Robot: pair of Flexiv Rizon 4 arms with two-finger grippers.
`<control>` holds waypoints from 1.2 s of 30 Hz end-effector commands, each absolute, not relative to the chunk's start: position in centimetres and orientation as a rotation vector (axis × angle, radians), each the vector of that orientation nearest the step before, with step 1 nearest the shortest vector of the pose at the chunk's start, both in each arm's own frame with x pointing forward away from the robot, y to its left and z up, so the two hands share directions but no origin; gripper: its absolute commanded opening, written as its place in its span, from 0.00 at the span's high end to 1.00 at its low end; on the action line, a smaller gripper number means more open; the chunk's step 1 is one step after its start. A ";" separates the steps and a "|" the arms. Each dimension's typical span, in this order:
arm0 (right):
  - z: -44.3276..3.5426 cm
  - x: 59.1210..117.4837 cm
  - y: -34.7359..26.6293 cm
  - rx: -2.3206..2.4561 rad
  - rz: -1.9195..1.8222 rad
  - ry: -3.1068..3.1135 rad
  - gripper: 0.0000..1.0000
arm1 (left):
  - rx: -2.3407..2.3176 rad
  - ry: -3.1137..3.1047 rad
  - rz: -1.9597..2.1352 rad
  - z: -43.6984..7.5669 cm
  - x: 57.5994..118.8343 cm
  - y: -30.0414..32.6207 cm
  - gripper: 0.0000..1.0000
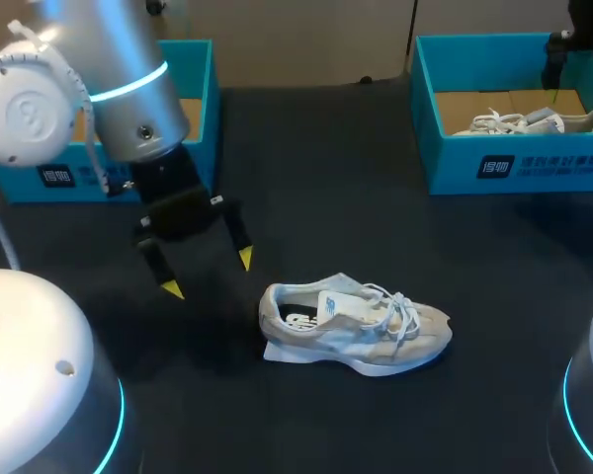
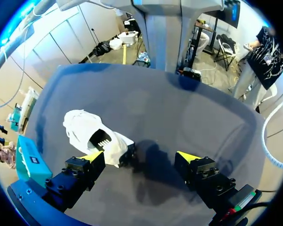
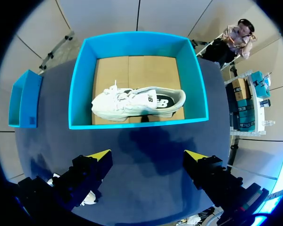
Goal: Take the shoe out of the shoebox, open the shoe tongue, remove and reinsert the insole, then place the shoe into the shoebox
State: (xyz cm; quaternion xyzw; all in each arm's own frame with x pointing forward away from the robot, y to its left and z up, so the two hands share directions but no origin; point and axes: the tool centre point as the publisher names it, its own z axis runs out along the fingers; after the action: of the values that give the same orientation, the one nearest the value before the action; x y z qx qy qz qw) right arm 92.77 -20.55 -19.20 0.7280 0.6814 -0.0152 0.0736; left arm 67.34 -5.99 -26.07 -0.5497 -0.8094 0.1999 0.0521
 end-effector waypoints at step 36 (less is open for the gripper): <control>-19.2 92.7 -20.5 2.186 -0.045 2.045 0.00 | -0.330 -2.711 1.479 -31.3 66.0 -2.0 0.00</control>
State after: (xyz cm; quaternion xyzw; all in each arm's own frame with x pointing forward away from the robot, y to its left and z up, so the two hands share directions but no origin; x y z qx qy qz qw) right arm 92.77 -20.54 -19.20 0.7280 0.6814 -0.0152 0.0736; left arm 66.43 -2.13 -30.31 -0.1303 -0.8805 0.4508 0.0674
